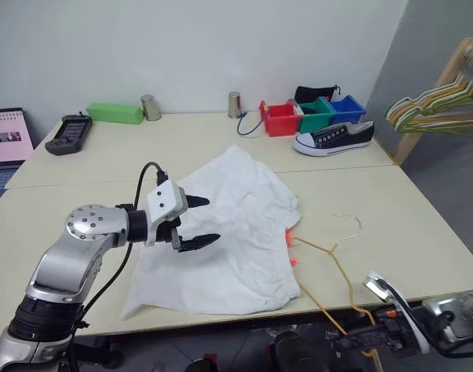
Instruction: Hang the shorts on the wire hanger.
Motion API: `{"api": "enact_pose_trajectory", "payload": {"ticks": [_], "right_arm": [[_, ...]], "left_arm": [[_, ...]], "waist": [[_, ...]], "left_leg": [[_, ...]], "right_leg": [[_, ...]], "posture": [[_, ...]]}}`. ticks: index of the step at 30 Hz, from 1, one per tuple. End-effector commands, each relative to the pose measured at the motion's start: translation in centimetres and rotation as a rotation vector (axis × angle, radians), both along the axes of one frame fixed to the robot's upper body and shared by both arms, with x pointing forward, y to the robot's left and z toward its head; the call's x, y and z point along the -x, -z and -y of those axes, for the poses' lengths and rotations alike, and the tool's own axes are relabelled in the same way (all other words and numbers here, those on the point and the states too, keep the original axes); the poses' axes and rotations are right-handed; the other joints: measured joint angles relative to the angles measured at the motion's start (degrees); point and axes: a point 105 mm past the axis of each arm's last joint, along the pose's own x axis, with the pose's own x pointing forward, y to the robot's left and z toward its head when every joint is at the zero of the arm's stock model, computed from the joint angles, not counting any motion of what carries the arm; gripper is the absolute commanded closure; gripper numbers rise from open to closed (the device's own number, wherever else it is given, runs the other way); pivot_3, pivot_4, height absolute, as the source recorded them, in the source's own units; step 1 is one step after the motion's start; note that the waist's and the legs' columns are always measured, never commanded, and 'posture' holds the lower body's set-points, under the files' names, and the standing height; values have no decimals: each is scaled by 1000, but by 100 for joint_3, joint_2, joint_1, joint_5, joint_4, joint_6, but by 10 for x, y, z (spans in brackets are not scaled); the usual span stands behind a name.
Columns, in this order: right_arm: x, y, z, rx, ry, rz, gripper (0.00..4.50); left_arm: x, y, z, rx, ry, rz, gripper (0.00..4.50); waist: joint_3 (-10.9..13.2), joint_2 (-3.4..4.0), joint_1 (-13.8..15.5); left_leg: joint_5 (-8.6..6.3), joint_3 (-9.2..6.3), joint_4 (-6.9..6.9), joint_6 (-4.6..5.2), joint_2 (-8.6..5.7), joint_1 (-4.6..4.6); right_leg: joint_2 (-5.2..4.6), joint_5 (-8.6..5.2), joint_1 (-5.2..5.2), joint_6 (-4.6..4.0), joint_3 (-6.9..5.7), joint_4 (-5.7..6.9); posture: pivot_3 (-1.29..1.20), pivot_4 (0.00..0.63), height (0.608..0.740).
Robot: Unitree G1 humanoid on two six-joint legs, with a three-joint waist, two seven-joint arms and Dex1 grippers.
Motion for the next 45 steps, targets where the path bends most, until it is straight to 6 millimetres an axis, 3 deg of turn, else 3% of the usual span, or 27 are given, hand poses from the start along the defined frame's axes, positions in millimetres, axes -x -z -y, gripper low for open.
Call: {"api": "enact_pose_trajectory", "payload": {"ticks": [1, 12, 21, 28, 34, 41, 45], "right_arm": [[-4, -1, -4, -26, 46, -51, 4500], [-23, 1, 6, -57, 235, -53, 4500], [-55, -7, -6, -93, 310, 45, 4500], [-41, -14, -12, -65, 184, 85, 4500], [-53, -11, -14, -22, 166, 177, 4500], [-58, -15, -10, -86, 205, 58, 4500], [-51, -20, -8, -116, 178, 21, 4500]], "left_arm": [[-1, -14, 1, -17, 16, 65, 41], [-3, -15, 0, -17, 9, 74, 41], [-8, -18, 2, -23, 23, 86, 41], [-9, -20, 3, -32, 35, 92, 41], [-10, -22, 1, -38, 36, 95, 41], [-9, -21, 3, -39, 42, 94, 41], [-9, -21, 2, -42, 41, 98, 41]], "waist": [[1, 1, 36], [5, 9, 279], [9, 18, 287], [15, 28, 295], [16, 29, 294], [15, 29, 297], [15, 29, 301]], "left_leg": [[5, -2, 0, 8, -1, -3], [17, 0, 3, 27, -2, -51], [18, 4, 12, 28, 0, -54], [18, 6, 26, 29, 0, -57], [18, 6, 38, 29, 0, -62], [18, 3, 57, 29, 1, -64], [18, 2, 64, 29, 0, -66]], "right_leg": [[0, 0, 0, 0, 0, 1], [5, 4, -37, 4, 4, 13], [13, 3, -64, 2, 12, 63], [15, 3, -68, 2, 17, 74], [16, 3, -67, 3, 17, 74], [16, 3, -64, 3, 16, 82], [16, 4, -62, 4, 15, 84]], "posture": [[-271, 73, 740], [-279, 69, 740], [-286, 66, 740], [-280, 65, 740], [-277, 66, 740], [-273, 58, 740], [-271, 53, 740]]}}
